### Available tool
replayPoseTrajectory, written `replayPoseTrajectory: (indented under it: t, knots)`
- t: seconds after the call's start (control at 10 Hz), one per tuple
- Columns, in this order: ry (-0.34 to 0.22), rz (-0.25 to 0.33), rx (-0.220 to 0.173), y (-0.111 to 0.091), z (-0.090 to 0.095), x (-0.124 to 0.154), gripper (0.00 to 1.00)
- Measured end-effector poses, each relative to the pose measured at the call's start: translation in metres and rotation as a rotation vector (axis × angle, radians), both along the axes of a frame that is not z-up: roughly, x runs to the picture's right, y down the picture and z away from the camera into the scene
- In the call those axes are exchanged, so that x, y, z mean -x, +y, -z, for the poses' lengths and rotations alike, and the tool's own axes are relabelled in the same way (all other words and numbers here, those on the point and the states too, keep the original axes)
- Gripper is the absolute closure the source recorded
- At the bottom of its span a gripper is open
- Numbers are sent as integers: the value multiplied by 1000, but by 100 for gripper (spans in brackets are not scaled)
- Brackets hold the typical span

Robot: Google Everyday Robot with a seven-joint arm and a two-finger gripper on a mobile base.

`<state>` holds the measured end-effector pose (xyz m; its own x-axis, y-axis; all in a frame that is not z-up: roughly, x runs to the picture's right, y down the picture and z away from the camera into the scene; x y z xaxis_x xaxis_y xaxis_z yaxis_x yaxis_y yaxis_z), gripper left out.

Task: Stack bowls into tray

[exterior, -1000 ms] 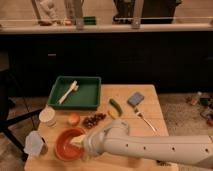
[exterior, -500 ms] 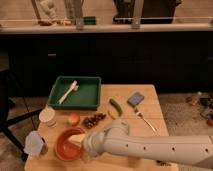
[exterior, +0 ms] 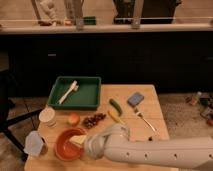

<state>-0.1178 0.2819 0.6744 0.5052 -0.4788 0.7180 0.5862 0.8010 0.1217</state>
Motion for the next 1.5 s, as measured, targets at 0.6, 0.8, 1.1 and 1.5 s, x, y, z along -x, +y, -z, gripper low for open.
replayPoseTrajectory:
  t: [0.6, 0.8, 1.1, 1.5]
  knots:
    - [32, -7, 46, 27, -30, 7, 20]
    - [30, -2, 66, 30, -38, 11, 20]
    - [31, 1, 86, 31, -47, 12, 20]
    - [22, -3, 85, 29, -51, 12, 49]
